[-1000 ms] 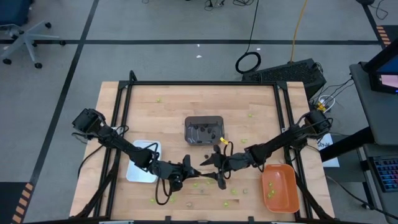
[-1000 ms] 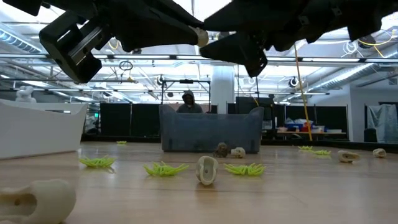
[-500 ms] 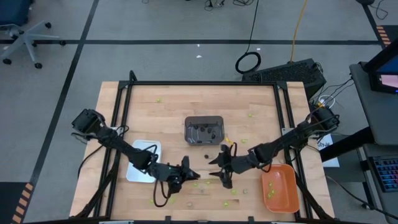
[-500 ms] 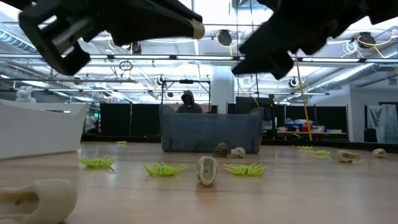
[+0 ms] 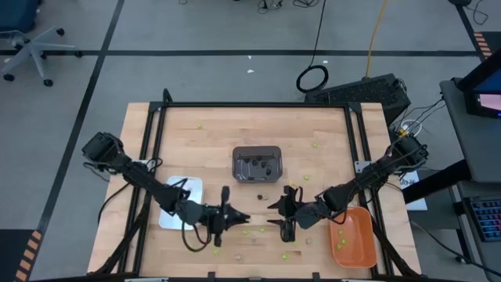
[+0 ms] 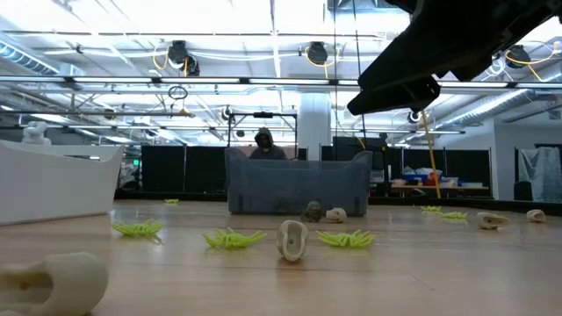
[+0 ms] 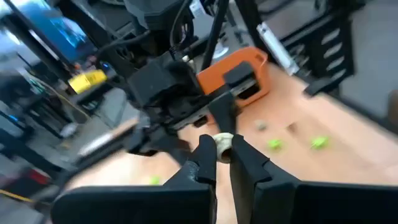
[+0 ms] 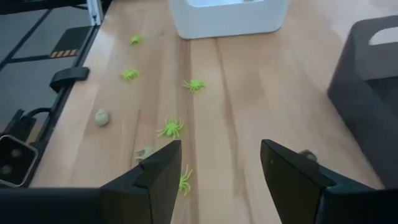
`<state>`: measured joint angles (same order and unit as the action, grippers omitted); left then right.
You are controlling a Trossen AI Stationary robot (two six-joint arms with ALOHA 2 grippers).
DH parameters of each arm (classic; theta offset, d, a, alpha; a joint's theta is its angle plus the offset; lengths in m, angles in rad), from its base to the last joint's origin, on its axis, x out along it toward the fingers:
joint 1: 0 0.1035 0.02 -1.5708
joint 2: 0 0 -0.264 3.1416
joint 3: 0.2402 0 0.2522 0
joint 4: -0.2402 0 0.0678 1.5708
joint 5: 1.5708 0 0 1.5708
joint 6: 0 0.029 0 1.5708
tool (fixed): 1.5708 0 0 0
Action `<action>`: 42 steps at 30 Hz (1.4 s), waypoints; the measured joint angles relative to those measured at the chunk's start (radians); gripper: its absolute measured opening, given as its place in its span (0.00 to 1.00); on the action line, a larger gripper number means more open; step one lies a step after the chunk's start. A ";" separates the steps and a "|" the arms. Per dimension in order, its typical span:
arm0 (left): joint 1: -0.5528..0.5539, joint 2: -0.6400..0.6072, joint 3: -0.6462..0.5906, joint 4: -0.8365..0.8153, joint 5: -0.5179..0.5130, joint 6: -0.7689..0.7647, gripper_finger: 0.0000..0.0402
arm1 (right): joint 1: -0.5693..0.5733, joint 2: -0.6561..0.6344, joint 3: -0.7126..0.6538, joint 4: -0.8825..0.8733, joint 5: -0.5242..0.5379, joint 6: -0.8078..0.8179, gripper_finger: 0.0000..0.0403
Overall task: Sort Halloween decoration
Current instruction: Put the white skull toy into the white bin
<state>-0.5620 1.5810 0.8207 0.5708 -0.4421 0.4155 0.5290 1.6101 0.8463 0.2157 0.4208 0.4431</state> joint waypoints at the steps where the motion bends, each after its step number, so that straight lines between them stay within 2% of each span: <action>1: -0.003 -0.003 0.000 0.000 0.004 -0.033 0.03 | 0.003 0.000 0.000 0.000 0.002 0.000 0.51; 10: -0.010 -0.007 0.000 -0.002 -0.031 -0.196 0.03 | 0.017 0.000 0.000 0.003 0.002 0.017 0.51; 15: -0.010 -0.007 0.000 -0.002 -0.037 -0.195 0.03 | 0.030 0.000 0.000 0.003 0.002 0.017 0.51; 22: -0.011 -0.007 0.000 -0.016 -0.037 -0.042 0.03 | 0.035 0.000 0.000 0.003 0.002 0.017 0.51; 37: -0.011 -0.007 0.000 -0.068 -0.037 0.402 0.03 | 0.035 0.000 -0.001 0.003 0.003 0.013 0.51; 42: -0.011 -0.012 0.000 -0.095 -0.089 0.379 0.03 | 0.035 0.000 -0.002 0.003 0.003 0.013 0.51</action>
<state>-0.5729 1.5691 0.8207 0.4759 -0.5309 0.7950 0.5640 1.6104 0.8448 0.2192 0.4236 0.4566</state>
